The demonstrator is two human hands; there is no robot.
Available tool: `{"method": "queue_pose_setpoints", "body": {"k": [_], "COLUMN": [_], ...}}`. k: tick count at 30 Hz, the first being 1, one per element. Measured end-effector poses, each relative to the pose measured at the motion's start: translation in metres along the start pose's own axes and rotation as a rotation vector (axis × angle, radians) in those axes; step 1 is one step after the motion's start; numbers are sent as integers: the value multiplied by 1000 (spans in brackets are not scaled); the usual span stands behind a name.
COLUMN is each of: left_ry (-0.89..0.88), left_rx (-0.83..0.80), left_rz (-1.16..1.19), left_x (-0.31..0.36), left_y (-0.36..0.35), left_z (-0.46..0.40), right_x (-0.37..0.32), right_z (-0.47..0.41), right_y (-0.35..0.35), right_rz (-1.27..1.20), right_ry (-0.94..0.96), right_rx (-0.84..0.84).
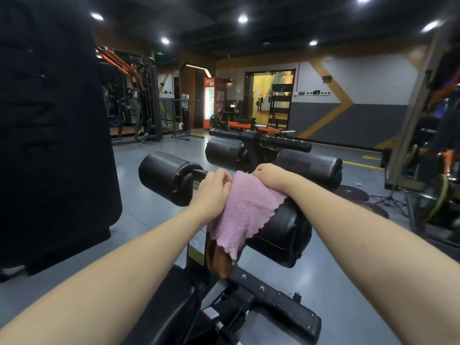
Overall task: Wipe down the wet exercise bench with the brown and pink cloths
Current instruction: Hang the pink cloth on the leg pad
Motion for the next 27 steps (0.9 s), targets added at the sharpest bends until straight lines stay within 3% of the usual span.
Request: {"method": "queue_pose_setpoints", "body": {"k": [6,12,18,27], "left_ry": [-55,-40,-30,32], "left_rx": [-1,-43,-161,-213], "left_rz": [-95,-84,-87,-57], "left_x": [3,2,2,15], "left_y": [1,9,11,15], "left_z": [5,13,27,36], "right_x": [6,2,-6,-9], "right_z": [-7,3,20,32], "right_y": [-8,6,15,30], "right_rz": [57,-22,107,245], "right_ry": [-3,-5,-10,16], "right_rx": [-48,134,187,245]}}
Point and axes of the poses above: each hand's wrist, its own z-axis away from the middle knuckle, its own y-axis out of the back of the hand, x = y × z, the point moved 9 cm from there along -z, towards the middle knuckle, and after that the axes turned 3 degrees about x, right-handed, at the moved point
